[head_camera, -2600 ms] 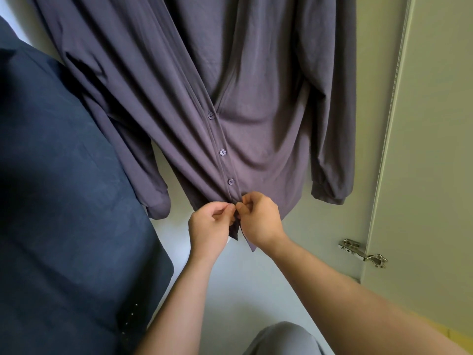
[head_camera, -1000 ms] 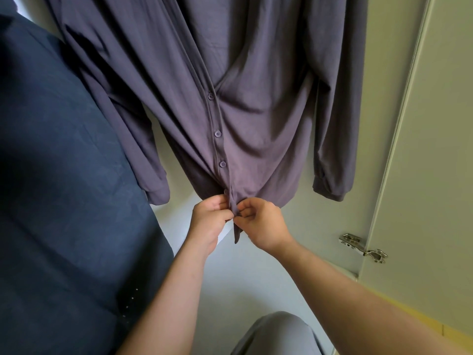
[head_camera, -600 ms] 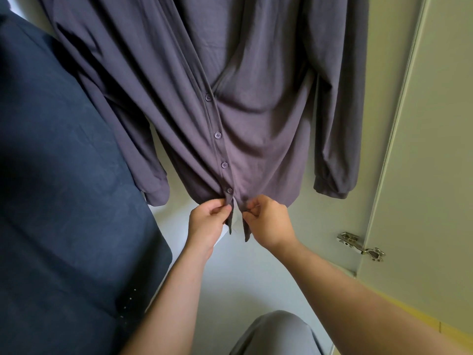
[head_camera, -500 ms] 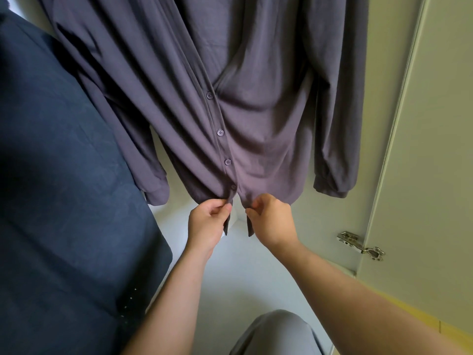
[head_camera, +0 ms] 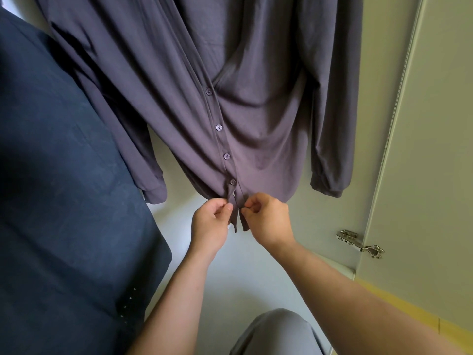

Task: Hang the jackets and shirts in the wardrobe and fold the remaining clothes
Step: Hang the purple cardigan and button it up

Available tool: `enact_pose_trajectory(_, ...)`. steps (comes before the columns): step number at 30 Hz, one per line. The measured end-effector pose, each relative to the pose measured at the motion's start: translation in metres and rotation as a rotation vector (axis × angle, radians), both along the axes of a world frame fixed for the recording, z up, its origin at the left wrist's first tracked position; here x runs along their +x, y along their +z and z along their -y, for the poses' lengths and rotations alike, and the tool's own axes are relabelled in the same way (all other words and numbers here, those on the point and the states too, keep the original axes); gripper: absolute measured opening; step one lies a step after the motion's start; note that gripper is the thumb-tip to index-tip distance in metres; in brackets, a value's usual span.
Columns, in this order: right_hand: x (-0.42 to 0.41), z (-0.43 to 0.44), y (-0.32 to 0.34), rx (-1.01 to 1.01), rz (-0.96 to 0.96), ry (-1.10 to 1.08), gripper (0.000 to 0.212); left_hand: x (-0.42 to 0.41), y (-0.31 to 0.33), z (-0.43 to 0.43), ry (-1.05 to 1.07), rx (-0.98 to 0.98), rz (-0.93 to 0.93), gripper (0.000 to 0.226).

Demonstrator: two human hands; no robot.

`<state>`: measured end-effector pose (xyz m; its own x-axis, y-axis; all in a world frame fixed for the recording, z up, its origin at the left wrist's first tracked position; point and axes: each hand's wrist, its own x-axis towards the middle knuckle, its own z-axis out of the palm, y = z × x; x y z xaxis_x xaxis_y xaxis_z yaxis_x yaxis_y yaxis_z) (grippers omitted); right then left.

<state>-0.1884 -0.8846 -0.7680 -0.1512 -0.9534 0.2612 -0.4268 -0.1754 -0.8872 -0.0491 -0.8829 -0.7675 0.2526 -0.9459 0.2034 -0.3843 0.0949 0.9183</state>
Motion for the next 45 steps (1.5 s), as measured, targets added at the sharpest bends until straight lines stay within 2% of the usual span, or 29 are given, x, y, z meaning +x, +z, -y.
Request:
enact_pose_trajectory(7,0.003,0.0,-0.001,0.046,0.03,0.036,0.012,-0.003,0.001,-0.002,-0.046,0.032,-0.043,0.023)
enact_pose_trajectory(11,0.004,0.0,0.0,0.08,0.08,0.058,0.015,-0.002,0.0,-0.002,-0.05,0.038,-0.057,0.015)
enact_pose_trajectory(19,0.005,0.0,-0.001,0.043,0.064,0.072,0.011,-0.001,-0.002,0.0,-0.015,0.017,0.046,0.011)
enact_pose_trajectory(23,0.007,-0.001,-0.004,0.02,0.079,0.098,0.01,-0.002,-0.001,0.0,-0.01,0.003,0.097,0.018)
enact_pose_trajectory(27,0.007,-0.002,-0.003,-0.029,0.045,0.079,0.016,0.0,0.0,0.0,-0.045,0.034,0.103,0.012)
enact_pose_trajectory(33,0.007,-0.005,-0.002,-0.061,0.069,0.074,0.019,0.001,0.005,-0.003,-0.127,0.072,0.019,0.016)
enact_pose_trajectory(40,0.003,-0.005,-0.003,-0.078,0.043,0.074,0.02,0.006,0.011,-0.005,-0.197,0.21,-0.353,0.019)
enact_pose_trajectory(45,0.0,-0.004,-0.004,-0.072,-0.017,0.087,0.015,0.007,0.005,-0.003,-0.19,0.207,-0.264,0.018)
